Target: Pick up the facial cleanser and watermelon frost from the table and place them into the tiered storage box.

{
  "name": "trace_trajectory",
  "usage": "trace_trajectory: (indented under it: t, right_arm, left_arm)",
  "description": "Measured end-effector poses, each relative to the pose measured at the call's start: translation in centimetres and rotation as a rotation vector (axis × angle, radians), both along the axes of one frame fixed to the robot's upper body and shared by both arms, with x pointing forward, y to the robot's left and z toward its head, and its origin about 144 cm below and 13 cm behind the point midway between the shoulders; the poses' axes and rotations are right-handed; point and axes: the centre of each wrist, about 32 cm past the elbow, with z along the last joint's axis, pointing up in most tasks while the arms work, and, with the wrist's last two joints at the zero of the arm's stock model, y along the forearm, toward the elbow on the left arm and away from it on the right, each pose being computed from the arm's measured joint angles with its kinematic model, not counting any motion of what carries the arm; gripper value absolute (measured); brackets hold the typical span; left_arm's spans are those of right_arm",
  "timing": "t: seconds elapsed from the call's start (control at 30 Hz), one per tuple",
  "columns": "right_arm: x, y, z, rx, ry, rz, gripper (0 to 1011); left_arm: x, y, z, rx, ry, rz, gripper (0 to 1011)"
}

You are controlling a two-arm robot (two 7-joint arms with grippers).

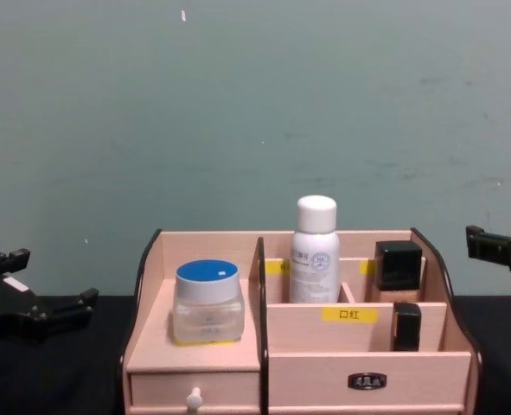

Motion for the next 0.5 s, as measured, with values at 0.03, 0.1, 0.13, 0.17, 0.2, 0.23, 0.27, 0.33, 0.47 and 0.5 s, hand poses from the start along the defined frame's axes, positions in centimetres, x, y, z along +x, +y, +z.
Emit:
trace_trajectory:
  t: [0.03,0.1,0.13,0.17,0.2,0.23,0.27,0.33,0.47,0.5]
  right_arm:
    - [0.00,0.00,0.00,0.000,0.000,0.000,1003]
    - [0.00,0.00,0.01,0.000,0.000,0.000,1002]
    - [0.00,0.00,0.02,0.000,0.000,0.000,1003]
    - [0.00,0.00,0.02,0.000,-0.001,0.000,1003]
    - [0.00,0.00,0.02,0.001,-0.001,0.000,1002]
    - [0.00,0.00,0.03,0.001,-0.001,0.000,1002]
    - [0.00,0.00,0.03,0.001,-0.001,0.000,1002]
    - [0.00,0.00,0.03,0.001,-0.001,0.000,1003]
    - [0.00,0.01,0.04,0.001,-0.001,0.000,1003]
    - [0.00,0.01,0.04,0.001,-0.001,0.000,1003]
  left_arm:
    - [0.00,0.00,0.00,0.000,0.000,0.000,1001]
    - [0.00,0.00,0.00,0.000,0.000,0.000,1001]
    - [0.00,0.00,0.00,0.000,0.000,0.000,1001]
    - [0.00,0.00,0.00,0.000,0.000,0.000,1001]
    - [0.00,0.00,0.00,0.000,0.000,0.000,1001]
    - [0.00,0.00,0.00,0.000,0.000,0.000,1001]
    - [0.00,0.00,0.00,0.000,0.000,0.000,1001]
    - [0.00,0.00,0.00,0.000,0.000,0.000,1001]
    - [0.00,0.00,0.00,0.000,0.000,0.000,1001]
    - [0.00,0.00,0.00,0.000,0.000,0.000,1001]
